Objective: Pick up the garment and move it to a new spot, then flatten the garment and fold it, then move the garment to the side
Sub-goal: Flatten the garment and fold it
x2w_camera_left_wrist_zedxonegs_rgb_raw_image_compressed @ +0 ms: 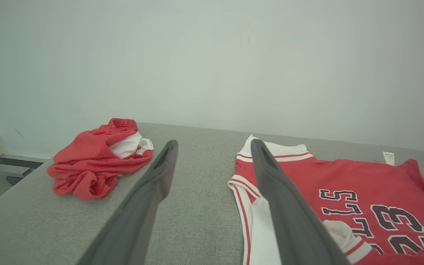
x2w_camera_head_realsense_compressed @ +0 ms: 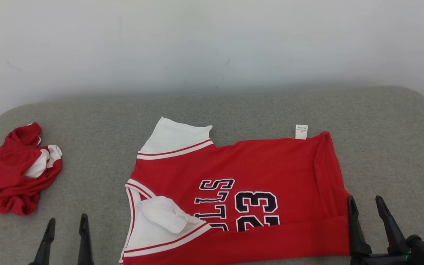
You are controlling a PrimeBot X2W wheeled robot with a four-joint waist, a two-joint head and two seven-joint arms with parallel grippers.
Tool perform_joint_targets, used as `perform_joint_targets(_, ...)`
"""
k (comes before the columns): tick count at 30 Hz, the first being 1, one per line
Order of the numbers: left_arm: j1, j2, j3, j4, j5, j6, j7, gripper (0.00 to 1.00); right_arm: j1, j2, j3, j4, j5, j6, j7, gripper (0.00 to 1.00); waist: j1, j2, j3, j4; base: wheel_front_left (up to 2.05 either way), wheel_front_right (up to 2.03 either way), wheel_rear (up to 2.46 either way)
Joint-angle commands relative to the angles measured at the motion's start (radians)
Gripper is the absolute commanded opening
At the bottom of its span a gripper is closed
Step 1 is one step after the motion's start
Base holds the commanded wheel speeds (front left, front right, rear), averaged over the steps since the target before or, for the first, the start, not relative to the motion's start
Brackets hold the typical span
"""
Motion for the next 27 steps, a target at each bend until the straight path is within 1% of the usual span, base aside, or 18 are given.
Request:
perform_joint_targets(1, 0.015, -0.011, 0.015, -0.009, 0.014, -0.007, -0.003, 1.00, 0.010, 0.004, -0.004, 0.000, -0.006, -0.002, -0.006, 1.00, 0.0000, 0.0000, 0.000, 0.003, 0.00, 0.00, 0.00)
perform_joint_targets(5, 0.035, -0.036, 0.053, -0.010, 0.022, -0.024, -0.003, 1.00, 0.017, 0.005, -0.008, 0.010, -0.007, -0.002, -0.008, 1.00, 0.0000, 0.0000, -0.003, 0.008, 0.00, 0.00, 0.00)
perform_joint_targets(11, 0.048, -0.061, 0.078, 0.007, 0.060, -0.053, -0.003, 1.00, 0.021, 0.006, -0.006, 0.033, -0.010, -0.002, -0.013, 1.00, 0.0000, 0.0000, -0.007, 0.012, 0.00, 0.00, 0.00)
perform_joint_targets(18, 0.054, -0.086, 0.104, 0.017, 0.084, -0.071, -0.003, 1.00, 0.016, 0.003, -0.004, 0.056, -0.010, -0.002, -0.014, 1.00, 0.0000, 0.0000, -0.007, 0.013, 0.00, 0.00, 0.00)
perform_joint_targets(21, 0.054, -0.091, 0.106, 0.025, 0.097, -0.081, -0.003, 1.00, 0.006, -0.002, -0.005, 0.065, -0.004, -0.002, -0.015, 1.00, 0.0000, 0.0000, -0.003, 0.011, 0.00, 0.00, 0.00)
perform_joint_targets(24, 0.019, -0.093, 0.110, 0.037, 0.098, -0.085, -0.003, 1.00, -0.019, -0.013, -0.005, 0.081, 0.004, -0.002, 0.003, 1.00, 0.0000, 0.0000, 0.008, 0.003, 0.00, 0.00, 0.00)
perform_joint_targets(27, -0.038, -0.075, 0.117, 0.057, 0.084, -0.090, -0.003, 1.00, -0.073, -0.025, 0.004, 0.102, 0.015, -0.002, 0.031, 1.00, 0.0000, 0.0000, 0.029, -0.011, 0.00, 0.00, 0.00)
